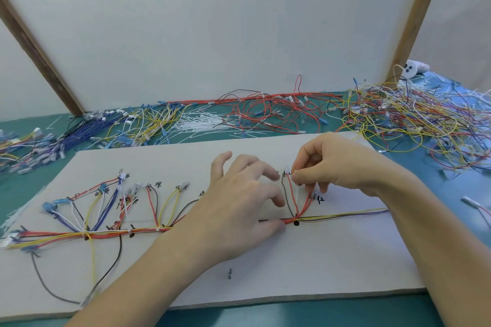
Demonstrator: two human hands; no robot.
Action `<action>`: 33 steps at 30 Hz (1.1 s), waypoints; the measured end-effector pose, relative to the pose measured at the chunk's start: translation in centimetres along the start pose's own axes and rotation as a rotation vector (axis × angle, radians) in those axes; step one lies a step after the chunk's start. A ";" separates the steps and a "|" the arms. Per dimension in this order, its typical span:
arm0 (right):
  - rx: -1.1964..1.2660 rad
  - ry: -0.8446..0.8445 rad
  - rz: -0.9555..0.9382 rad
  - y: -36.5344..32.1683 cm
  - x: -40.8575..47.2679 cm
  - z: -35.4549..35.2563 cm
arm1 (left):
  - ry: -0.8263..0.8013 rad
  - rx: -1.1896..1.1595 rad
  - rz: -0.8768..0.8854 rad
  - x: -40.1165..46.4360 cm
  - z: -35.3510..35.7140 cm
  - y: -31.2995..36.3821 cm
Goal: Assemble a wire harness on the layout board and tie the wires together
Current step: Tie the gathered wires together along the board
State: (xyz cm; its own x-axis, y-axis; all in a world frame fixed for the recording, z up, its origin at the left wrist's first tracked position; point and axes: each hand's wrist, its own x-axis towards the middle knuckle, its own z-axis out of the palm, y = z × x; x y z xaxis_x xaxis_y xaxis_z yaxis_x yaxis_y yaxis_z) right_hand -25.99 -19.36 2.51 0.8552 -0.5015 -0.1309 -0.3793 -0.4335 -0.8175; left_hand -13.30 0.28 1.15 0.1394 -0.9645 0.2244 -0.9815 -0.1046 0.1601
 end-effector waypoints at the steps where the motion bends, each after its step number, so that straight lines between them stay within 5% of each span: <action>1: 0.000 -0.008 -0.004 0.0 0.0 0.0 | 0.005 -0.017 0.005 0.0 0.0 0.0; 11: 0.017 -0.078 0.002 0.0 -0.2 -0.1 | 0.098 -0.016 0.019 -0.5 2.0 0.7; 18: 0.159 0.338 -0.135 -0.1 0.3 -1.0 | 0.110 -0.090 0.010 -0.6 2.9 0.7; 23: 0.198 0.266 -0.268 -0.7 0.0 -0.2 | 0.137 -0.092 0.000 -0.5 3.2 0.6; 33: 0.016 0.114 -0.200 -0.4 0.2 0.8 | 0.150 -0.108 -0.013 -0.6 3.3 0.5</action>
State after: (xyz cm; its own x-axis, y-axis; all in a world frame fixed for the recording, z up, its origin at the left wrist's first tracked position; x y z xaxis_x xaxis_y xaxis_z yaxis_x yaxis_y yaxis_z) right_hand -25.34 -18.66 2.34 0.8672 -0.4884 0.0976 -0.2000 -0.5210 -0.8298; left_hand -14.31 -0.04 -2.07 0.1775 -0.9155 0.3611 -0.9609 -0.0820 0.2646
